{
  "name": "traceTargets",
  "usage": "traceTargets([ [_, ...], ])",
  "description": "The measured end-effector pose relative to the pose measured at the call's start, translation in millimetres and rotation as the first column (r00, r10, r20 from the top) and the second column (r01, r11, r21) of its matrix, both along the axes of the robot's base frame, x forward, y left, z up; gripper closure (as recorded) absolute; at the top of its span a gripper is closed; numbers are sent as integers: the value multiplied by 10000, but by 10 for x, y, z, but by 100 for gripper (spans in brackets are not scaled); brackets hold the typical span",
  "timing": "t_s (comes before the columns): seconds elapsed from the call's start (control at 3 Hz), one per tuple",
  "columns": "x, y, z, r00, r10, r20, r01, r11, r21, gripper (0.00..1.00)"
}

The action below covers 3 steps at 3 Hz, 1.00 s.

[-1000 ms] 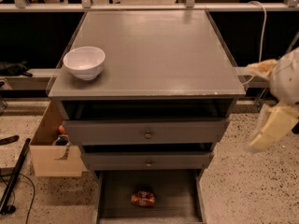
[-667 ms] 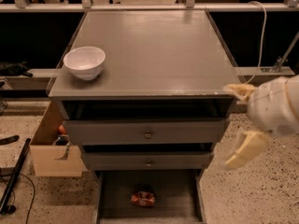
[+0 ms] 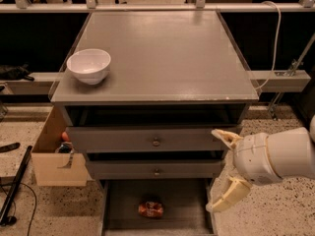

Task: Pick coke can from bottom drawer and place on counter

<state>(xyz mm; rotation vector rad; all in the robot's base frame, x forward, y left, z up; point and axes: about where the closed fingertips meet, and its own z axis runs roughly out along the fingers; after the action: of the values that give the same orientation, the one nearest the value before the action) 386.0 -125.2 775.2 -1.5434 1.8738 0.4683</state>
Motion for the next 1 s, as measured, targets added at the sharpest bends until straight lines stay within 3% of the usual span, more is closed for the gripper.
traceTargets([
  [0.33, 121, 93, -312, 9993, -149, -356, 160, 9994, 301, 0],
  [0.67, 262, 241, -1137, 9967, -101, -802, 152, 9979, 627, 0],
  [1.0, 301, 249, -1656, 9965, 88, -831, -24, 9971, 763, 0],
])
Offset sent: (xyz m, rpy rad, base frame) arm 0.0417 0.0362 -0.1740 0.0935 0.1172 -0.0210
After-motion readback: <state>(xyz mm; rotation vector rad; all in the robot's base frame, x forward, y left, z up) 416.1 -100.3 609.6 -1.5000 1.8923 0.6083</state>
